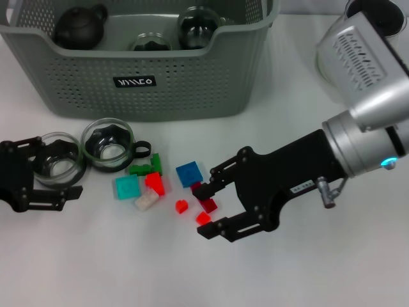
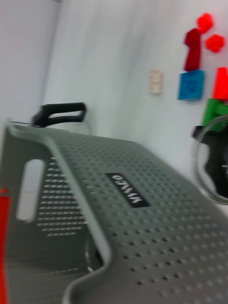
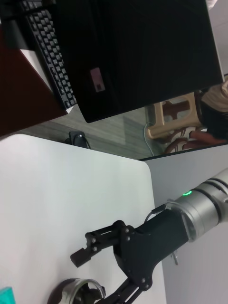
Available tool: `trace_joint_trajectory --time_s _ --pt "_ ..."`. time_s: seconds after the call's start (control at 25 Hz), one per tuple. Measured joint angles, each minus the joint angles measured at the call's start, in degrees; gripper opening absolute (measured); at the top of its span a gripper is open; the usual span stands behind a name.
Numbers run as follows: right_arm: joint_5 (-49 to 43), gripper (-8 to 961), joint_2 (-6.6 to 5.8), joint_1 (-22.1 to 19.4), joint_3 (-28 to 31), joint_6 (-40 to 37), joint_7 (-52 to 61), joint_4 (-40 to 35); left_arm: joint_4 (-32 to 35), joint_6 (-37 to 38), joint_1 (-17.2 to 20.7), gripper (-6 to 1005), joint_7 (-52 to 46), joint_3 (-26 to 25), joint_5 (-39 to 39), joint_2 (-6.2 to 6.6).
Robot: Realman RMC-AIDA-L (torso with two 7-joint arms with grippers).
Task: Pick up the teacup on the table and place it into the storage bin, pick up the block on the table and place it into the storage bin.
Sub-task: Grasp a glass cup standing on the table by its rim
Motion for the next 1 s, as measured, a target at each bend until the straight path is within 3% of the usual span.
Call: trace_joint_trajectory --time_s 0.44,0.84,1.0 --pt "0.3 594 0.1 2.5 -4.6 6.9 0.0 4.2 4.7 -2.6 -0.9 885 -1.0 0.5 4.8 -1.47" --pt "0.4 592 0.2 3.7 -4.8 7.9 0.5 5.5 5.6 -4.8 -3.6 881 -2.3 0.8 10.0 -2.27" --pt "0.4 591 0.2 3.7 -4.6 8.0 0.5 5.5 8.7 -4.8 -4.8 879 -5.1 2.5 13.1 -3.3"
